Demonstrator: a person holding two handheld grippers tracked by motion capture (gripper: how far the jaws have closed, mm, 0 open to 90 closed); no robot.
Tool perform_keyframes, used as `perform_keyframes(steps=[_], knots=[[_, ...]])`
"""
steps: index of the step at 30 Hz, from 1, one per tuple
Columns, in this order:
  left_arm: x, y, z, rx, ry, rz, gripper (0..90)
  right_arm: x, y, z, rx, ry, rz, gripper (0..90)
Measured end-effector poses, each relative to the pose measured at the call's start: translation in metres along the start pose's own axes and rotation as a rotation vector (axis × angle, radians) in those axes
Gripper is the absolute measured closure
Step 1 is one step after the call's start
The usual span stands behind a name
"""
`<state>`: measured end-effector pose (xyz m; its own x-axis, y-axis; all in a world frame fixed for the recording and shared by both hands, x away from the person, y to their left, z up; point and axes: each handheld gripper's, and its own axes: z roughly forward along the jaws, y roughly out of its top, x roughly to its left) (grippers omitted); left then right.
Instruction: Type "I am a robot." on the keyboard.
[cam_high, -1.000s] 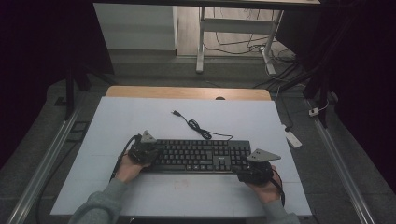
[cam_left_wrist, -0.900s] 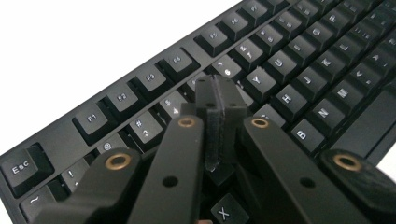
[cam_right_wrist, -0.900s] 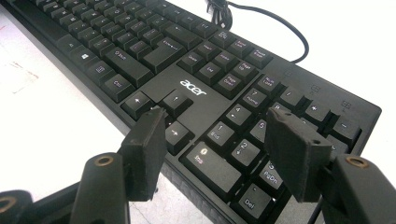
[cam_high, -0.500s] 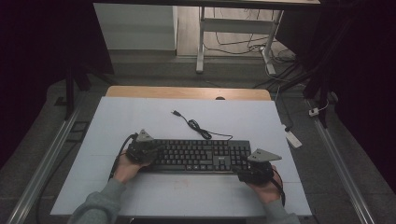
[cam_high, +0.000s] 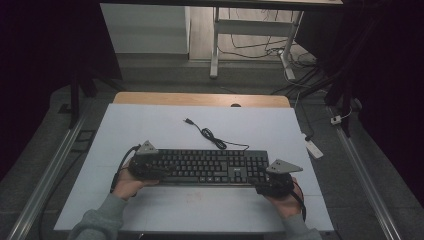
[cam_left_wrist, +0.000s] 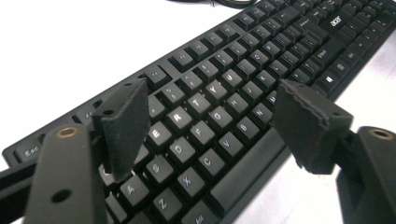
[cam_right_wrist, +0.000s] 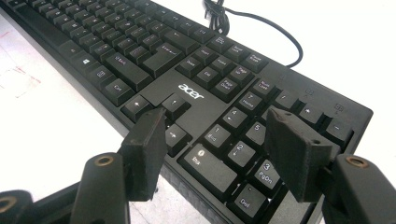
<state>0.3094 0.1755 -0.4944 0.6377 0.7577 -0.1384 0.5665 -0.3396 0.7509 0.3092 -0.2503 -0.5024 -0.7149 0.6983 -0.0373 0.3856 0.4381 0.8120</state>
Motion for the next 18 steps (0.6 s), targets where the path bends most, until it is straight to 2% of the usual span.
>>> perform_keyframes(steps=[6, 18], knots=[[-0.0008, -0.0020, -0.0061, 0.005, -0.006, 0.017, 25.7, -0.0006, -0.0005, 0.0004, -0.003, 0.000, 0.001, 39.0], [0.0012, -0.0034, -0.0059, 0.022, -0.003, 0.008, 25.3, -0.0006, -0.0004, 0.0007, -0.003, 0.000, 0.002, 39.1]])
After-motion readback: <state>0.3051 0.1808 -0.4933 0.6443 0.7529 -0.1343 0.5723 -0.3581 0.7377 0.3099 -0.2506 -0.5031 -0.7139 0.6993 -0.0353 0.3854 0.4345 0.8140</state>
